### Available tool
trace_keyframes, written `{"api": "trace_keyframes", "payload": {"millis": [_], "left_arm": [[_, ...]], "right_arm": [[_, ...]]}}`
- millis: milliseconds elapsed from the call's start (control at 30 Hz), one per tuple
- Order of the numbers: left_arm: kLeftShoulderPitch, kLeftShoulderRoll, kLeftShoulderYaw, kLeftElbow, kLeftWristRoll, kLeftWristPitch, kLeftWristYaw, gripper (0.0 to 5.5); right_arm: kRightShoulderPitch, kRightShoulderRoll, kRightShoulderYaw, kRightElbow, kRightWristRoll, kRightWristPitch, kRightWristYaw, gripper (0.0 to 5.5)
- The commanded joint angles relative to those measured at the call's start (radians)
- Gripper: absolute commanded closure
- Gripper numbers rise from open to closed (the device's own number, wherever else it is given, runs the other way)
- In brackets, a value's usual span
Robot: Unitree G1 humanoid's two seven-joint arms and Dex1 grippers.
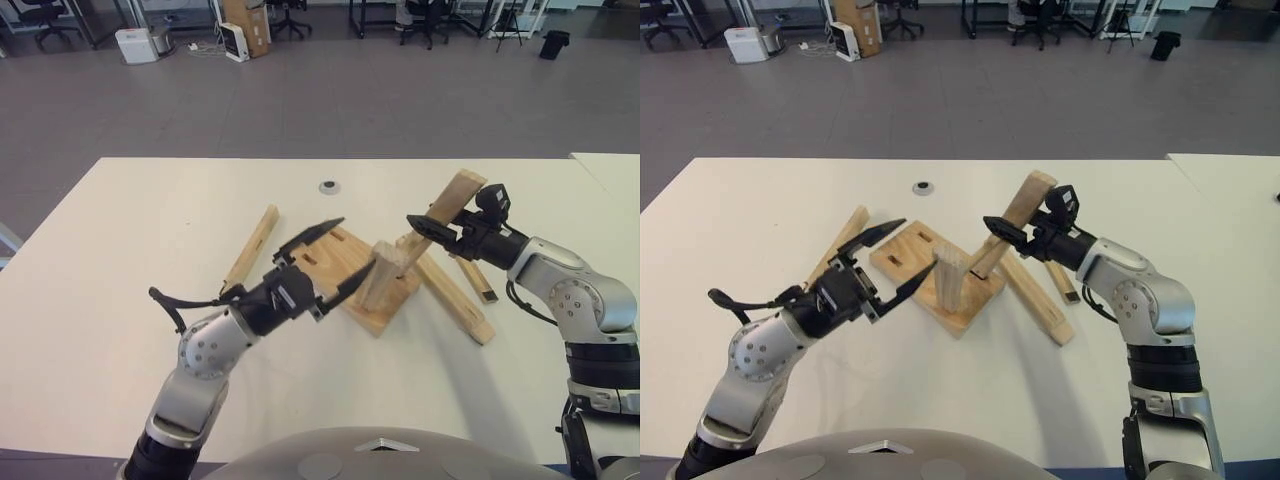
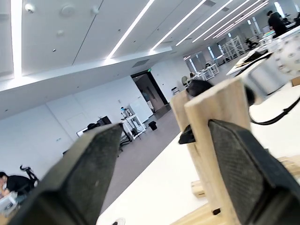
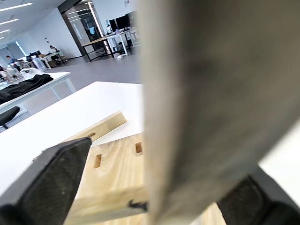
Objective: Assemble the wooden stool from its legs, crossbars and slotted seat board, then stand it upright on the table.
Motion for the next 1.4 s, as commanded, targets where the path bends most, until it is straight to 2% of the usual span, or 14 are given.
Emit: {"api": "trace_keyframes", "payload": {"millis": [33, 133, 300, 400, 600, 933, 1267, 1400], "left_arm": [[-0.059, 0.004, 0.021, 0.054, -0.037, 0.003, -0.017, 2.15], [-0.063, 0.009, 0.005, 0.076, -0.041, -0.023, -0.039, 2.15], [-0.049, 0.136, 0.152, 0.349, -0.127, -0.180, -0.192, 2.15], [-0.049, 0.154, 0.152, 0.432, -0.174, -0.234, -0.275, 2.15], [-0.028, 0.154, 0.057, 0.276, -0.316, -0.106, -0.381, 2.15], [-0.207, 0.017, -0.022, 0.325, -0.279, -0.043, -0.348, 2.15], [-0.243, -0.013, -0.045, 0.300, -0.265, 0.003, -0.337, 2.15], [-0.234, -0.014, -0.049, 0.311, -0.249, 0.003, -0.330, 2.15]], "right_arm": [[0.001, 0.008, 0.008, -0.019, -0.004, 0.010, 0.019, 1.37], [-0.008, 0.019, 0.018, -0.024, -0.011, 0.008, 0.028, 1.37], [-0.003, 0.015, 0.000, -0.006, -0.024, -0.003, 0.032, 1.37], [0.016, 0.027, -0.003, -0.018, -0.023, -0.003, 0.025, 1.37], [-0.003, 0.044, 0.016, -0.001, -0.043, -0.003, 0.029, 1.37], [-0.006, 0.058, 0.038, 0.005, -0.058, 0.001, 0.048, 1.37], [0.026, 0.066, 0.102, -0.048, -0.074, 0.004, 0.079, 1.37], [0.066, 0.008, 0.149, -0.165, -0.024, 0.051, 0.166, 1.37]]}}
